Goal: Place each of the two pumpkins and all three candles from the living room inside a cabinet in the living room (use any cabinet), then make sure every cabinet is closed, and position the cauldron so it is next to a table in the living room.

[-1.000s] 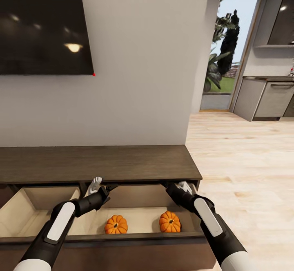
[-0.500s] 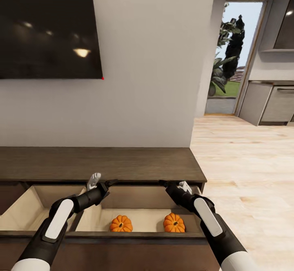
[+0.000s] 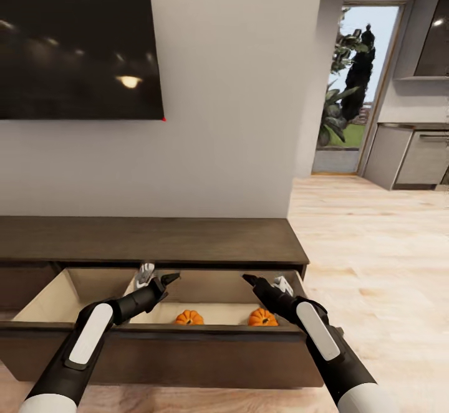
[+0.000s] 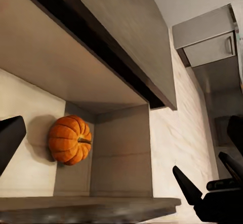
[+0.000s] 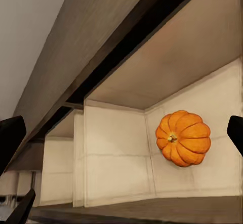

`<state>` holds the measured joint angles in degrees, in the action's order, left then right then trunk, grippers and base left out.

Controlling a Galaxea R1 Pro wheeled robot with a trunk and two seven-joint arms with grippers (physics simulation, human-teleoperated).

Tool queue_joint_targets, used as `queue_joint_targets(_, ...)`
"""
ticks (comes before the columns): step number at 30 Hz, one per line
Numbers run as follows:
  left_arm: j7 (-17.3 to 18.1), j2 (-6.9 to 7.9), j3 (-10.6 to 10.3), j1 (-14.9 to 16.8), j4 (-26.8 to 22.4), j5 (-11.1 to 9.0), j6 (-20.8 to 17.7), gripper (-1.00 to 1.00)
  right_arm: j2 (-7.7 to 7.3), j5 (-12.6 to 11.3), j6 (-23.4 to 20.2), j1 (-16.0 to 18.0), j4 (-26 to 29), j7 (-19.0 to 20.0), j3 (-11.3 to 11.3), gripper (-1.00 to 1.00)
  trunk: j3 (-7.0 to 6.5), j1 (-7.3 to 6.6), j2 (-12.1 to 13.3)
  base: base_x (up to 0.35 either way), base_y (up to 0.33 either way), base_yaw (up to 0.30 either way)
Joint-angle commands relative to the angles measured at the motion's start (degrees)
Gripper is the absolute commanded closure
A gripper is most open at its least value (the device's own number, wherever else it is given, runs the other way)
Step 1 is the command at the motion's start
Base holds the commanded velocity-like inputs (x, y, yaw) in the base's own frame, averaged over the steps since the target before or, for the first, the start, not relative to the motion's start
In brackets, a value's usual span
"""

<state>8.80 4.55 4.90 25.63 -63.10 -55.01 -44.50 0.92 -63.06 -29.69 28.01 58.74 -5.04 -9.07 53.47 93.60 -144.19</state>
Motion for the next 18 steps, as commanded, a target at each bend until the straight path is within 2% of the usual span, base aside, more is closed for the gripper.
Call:
queue_joint_targets(1, 0.3, 0.0, 0.1, 0.0, 0.0, 0.1, -0.3, -1.0, 0.02, -0.6, -0.1, 0.0, 0.1, -0.5, 0.0, -1.0, 0.05, -0.05, 0.0, -0.318, -0.078, -0.039)
queue_joint_targets(7, 0.3, -0.02, 0.1, 0.0, 0.0, 0.2, -0.3, -1.0, 0.05, -0.6, -0.1, 0.0, 0.2, -0.5, 0.0, -1.0, -0.07, -0.05, 0.0, -0.319, -0.079, -0.124)
queue_joint_targets(18, 0.3, -0.06, 0.0, 0.0, 0.0, 0.1, -0.3, -1.0, 0.05, -0.6, -0.1, 0.0, 0.2, -0.5, 0.0, -1.0, -0.09, -0.05, 0.0, -0.321, -0.076, -0.008)
